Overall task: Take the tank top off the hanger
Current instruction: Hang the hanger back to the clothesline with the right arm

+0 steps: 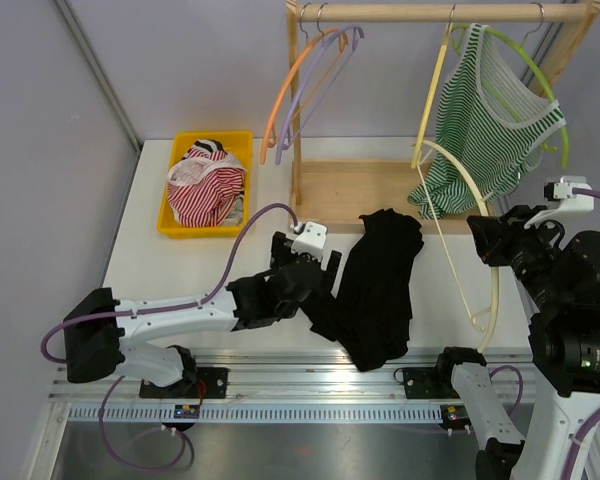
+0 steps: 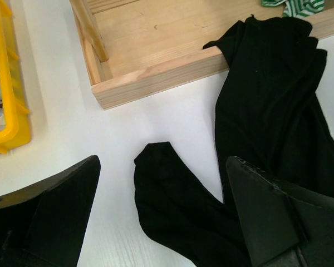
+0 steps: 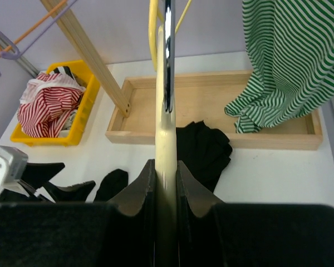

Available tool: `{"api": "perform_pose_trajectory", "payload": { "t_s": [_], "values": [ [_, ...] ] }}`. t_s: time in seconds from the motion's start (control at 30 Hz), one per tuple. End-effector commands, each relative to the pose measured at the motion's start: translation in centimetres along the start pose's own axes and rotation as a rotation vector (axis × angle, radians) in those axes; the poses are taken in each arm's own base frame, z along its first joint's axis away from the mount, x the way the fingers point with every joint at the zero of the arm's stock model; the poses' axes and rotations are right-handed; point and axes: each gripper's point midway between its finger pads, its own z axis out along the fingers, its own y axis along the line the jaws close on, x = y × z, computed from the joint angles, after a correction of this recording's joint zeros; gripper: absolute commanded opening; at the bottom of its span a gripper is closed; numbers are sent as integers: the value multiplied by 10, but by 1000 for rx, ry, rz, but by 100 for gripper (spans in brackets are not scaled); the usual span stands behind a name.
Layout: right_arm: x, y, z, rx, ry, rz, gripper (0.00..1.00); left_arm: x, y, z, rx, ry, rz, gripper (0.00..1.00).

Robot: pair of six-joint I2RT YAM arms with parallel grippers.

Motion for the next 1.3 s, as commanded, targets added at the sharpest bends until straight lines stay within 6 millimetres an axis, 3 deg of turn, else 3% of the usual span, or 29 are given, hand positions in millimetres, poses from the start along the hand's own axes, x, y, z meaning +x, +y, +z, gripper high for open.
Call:
{"api": "perform_pose_trajectory", "payload": {
  "t_s": [0.0,0.13,0.27,0.37,0.6,0.77,0.87,1.27],
  "values": [
    [-18,-7,-17,76,-65,-15,0,-35,0,-15,36,-68,-108,99],
    [-21,-8,-22,93,-67,-11,0,-40,14,-25,18,-83,-109,99],
    [-35,-8,-36,123,-120,-20,0,-32,25,-31,1,-72,-94,99],
    [-40,-17,-35,177,-112,-28,0,-28,29,-33,1,-65,-95,99],
    [-51,-27,-23,216,-121,-31,0,-21,30,-35,14,-56,-99,99],
    [-32,-28,-8,194,-54,-3,0,-18,30,-34,6,-48,-88,99],
    [-33,-35,-13,236,-103,-2,0,-18,29,-33,11,-48,-86,99],
    [-73,-47,9,268,-268,-65,0,-1,26,-28,16,-15,-67,99]
  ]
}}
